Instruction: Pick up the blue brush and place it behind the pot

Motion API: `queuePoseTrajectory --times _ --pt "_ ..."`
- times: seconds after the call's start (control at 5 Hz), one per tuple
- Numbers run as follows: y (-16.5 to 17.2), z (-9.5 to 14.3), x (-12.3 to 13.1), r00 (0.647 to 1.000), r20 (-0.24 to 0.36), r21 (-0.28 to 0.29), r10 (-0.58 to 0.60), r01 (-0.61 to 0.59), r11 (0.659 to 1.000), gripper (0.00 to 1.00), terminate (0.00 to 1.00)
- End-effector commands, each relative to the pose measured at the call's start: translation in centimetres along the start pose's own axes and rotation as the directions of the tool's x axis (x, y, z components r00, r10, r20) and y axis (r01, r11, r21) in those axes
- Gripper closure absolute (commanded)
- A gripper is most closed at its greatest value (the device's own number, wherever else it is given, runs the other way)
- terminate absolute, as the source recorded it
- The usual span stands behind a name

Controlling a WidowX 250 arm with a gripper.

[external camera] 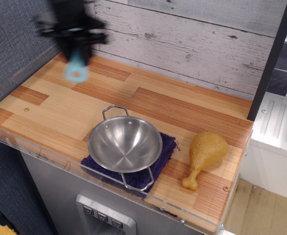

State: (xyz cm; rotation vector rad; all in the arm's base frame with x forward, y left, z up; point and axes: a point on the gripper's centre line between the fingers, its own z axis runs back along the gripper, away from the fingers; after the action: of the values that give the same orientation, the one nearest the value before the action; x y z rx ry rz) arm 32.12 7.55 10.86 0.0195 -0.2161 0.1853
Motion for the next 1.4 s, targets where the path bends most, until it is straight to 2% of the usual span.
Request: queuePoseTrajectory --times 0.0,0.2,0.4,0.8,1.0,1.2 --pt "-10.5 0.6 2.9 0.994 0.085 -0.054 -0.065 0.070 0.996 1.00 0.00" --pt "-13.7 -0.5 2.2 0.998 0.050 -0.068 -0.035 0.038 0.997 1.00 0.00" --pt "-14.9 -2.5 1.3 0.999 0.027 -0.093 -0.031 0.034 0.995 1.00 0.00" --pt "-14.2 -6.3 0.2 0.998 -0.036 -0.099 -0.046 0.042 0.994 1.00 0.00" --pt "-13.6 -7.7 0.5 0.993 -0.070 -0.135 -0.092 0.082 0.987 1.00 0.00" --pt "-13.9 -7.1 0.7 0.986 -0.060 -0.178 -0.154 0.141 0.974 0.00 0.00"
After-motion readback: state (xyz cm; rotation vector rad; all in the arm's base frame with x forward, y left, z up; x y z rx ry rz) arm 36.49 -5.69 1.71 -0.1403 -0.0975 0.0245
